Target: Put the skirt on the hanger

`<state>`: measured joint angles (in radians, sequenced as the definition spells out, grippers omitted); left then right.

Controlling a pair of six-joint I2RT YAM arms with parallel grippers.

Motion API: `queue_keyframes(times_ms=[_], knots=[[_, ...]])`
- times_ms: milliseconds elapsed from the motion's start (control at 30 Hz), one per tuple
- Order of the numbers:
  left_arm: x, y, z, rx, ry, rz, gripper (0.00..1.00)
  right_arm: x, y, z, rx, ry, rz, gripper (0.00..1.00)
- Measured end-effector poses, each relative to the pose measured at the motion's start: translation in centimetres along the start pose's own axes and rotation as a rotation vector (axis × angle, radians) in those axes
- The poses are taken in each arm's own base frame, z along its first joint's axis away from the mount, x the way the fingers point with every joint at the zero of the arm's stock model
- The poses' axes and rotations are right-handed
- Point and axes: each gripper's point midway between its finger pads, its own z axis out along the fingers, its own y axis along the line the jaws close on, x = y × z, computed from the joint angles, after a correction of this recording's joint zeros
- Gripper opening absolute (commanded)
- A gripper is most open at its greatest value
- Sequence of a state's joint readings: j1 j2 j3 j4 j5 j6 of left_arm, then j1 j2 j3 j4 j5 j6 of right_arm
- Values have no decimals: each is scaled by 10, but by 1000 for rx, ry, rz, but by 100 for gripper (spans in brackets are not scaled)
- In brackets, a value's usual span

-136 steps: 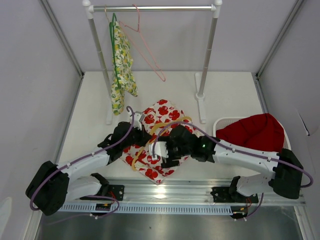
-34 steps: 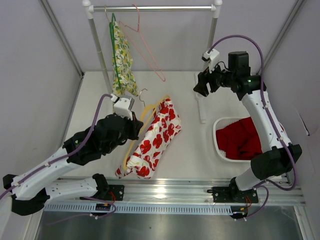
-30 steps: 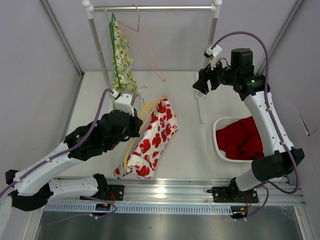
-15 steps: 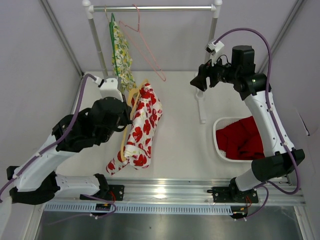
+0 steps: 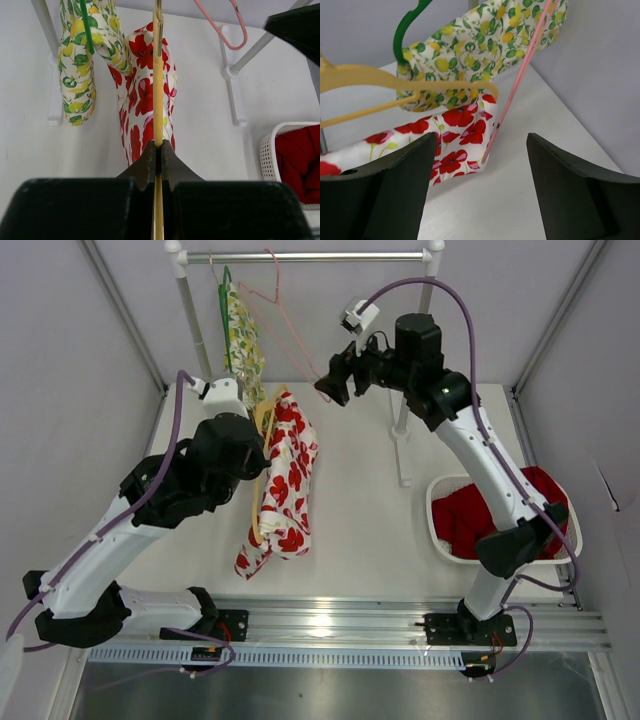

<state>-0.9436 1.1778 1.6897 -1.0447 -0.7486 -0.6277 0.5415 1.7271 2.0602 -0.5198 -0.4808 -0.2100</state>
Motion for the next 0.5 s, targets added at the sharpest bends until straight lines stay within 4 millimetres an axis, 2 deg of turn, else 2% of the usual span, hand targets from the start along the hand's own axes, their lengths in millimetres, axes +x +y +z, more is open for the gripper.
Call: queue_keyframes(times_ms=[67,333,400,433,500], knots=[[-2,-3,3,8,-7,-6,0,3,-4,16,12,-3,-6,79],[-3,-21,16,47,-7,24,0,38,-31,84,91,43,-11,78],[-2,-24,22,40,0,36,0,42,-39,97,116,41,-16,66],[-3,-26,25,36,3,41,0,44,-42,101,128,40,-18,50],[-6,-29,28,31,1,43,0,48,-47,105,151,43,-20,36]])
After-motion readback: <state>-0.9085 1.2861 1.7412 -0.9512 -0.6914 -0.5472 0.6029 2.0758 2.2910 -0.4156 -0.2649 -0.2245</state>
